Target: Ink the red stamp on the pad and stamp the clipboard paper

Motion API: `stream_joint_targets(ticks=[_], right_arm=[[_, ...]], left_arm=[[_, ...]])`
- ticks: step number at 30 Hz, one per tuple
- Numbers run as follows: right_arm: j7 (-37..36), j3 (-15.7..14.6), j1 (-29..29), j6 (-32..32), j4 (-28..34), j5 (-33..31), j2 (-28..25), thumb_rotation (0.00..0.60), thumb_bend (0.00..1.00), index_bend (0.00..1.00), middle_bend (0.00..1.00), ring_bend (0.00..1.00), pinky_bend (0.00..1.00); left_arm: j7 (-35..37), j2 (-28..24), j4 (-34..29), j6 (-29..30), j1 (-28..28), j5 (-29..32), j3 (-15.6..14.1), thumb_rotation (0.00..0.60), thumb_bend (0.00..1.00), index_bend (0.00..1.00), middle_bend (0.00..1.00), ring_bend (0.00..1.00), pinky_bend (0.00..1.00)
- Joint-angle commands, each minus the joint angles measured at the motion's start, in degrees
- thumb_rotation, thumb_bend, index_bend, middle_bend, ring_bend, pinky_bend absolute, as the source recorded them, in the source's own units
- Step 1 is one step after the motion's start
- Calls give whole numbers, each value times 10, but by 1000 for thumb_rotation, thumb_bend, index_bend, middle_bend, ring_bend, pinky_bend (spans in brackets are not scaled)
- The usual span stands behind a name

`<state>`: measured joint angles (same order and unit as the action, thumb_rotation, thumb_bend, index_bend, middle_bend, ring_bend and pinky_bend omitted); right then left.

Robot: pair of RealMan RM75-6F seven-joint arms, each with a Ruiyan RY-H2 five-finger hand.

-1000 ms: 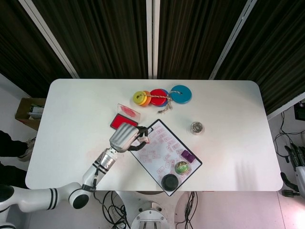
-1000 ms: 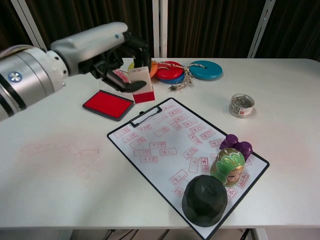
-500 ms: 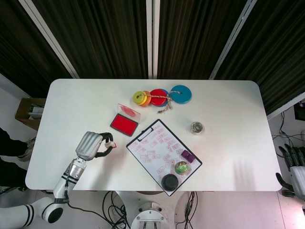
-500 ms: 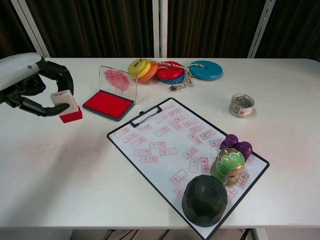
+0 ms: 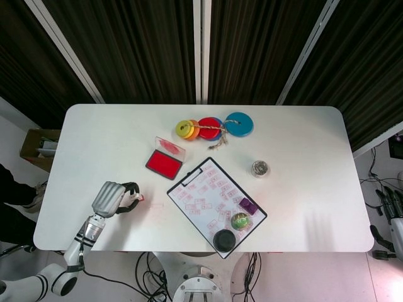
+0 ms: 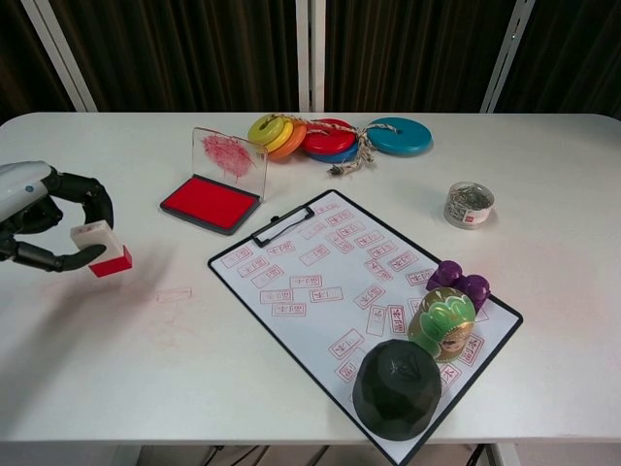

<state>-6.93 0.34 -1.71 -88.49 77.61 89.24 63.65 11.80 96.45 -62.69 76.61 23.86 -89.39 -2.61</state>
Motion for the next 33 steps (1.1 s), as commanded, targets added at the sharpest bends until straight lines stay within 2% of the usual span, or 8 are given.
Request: stream_joint_targets(ticks=[1,6,15,33], right_arm=[[1,-1,0,2,1,-1,1,600,246,0,0,0,0],[3,-2,0,3,0,0,3,600,246,0,0,0,0],[5,-4,1,6,1,2,5,600,247,0,0,0,0],[11,-5,2,8,4,2,4,600,247,0,0,0,0]], left_arm=[[19,23,41,1,-7,-12,-9,600,504,641,672,1000,1000],[20,37,77,3,-10,-19,-10,600,504,641,672,1000,1000],[21,46,102,6,-13,-29,-10,600,505,610,642,1000,1000],[25,44,108,1,-13,-37,-10,600,475,489,547,1000,1000]])
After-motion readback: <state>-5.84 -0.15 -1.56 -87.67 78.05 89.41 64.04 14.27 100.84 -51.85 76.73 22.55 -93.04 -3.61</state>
